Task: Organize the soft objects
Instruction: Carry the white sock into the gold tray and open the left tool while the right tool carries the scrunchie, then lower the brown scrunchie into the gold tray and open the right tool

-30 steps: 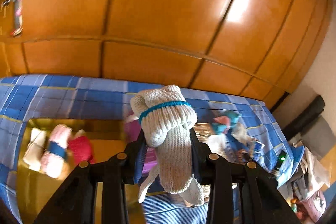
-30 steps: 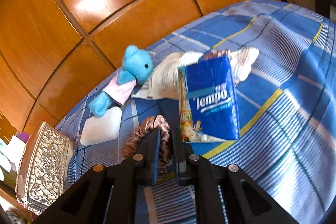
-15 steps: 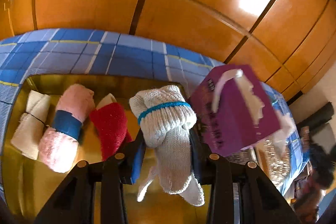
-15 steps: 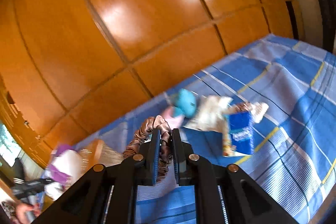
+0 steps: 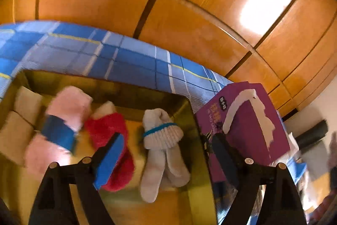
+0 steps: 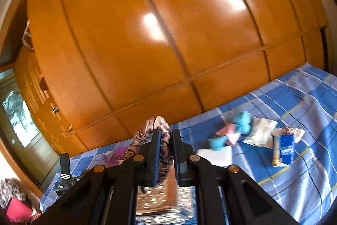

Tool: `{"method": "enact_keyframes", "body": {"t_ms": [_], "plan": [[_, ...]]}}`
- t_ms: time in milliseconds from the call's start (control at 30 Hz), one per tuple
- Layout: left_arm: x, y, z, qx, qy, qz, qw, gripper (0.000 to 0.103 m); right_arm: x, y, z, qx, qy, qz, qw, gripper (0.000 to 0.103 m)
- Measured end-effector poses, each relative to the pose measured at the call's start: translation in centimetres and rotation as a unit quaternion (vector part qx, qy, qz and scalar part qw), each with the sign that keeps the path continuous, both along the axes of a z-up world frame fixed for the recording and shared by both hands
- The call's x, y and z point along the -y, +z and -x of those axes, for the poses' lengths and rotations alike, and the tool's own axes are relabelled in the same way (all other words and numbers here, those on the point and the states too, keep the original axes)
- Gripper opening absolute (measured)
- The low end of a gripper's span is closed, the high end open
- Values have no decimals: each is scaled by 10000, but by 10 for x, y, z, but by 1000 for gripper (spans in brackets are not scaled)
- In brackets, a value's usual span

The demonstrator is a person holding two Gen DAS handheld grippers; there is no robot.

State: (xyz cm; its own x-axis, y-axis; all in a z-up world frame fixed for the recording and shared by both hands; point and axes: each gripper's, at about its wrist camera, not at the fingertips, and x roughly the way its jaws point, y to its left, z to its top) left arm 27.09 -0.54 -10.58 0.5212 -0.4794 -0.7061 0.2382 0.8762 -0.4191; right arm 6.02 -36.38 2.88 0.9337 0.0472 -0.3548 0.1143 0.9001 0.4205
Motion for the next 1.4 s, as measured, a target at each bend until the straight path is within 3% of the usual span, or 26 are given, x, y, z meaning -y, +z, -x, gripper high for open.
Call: {"method": "enact_keyframes", "body": {"t_ms": [200,467,667,967,1167,1400], "plan": [[-24,11,36,330,187,-638,9972,89,-42,18,-12,163,572,40,9982,10],[-64,8,73,236,421,-707,9963,89,-105,20,-44,116,1374,123,9904,10],[-92,14,92,311,782,-748,9936,89,-155,6,-69,-172,1901,194,9814,10],[-146,30,105,414,1471,-712,9857,89,-238,-49,-114,-1048,2706,252,9567,10],[-180,31,111,387,1937,-888,9763,89,-297,-100,-143,-1820,3168,308,9304,10],[-214,33,119,319,2294,-694,9703,89,-354,-136,-167,-2376,3501,337,9054,10]]}}
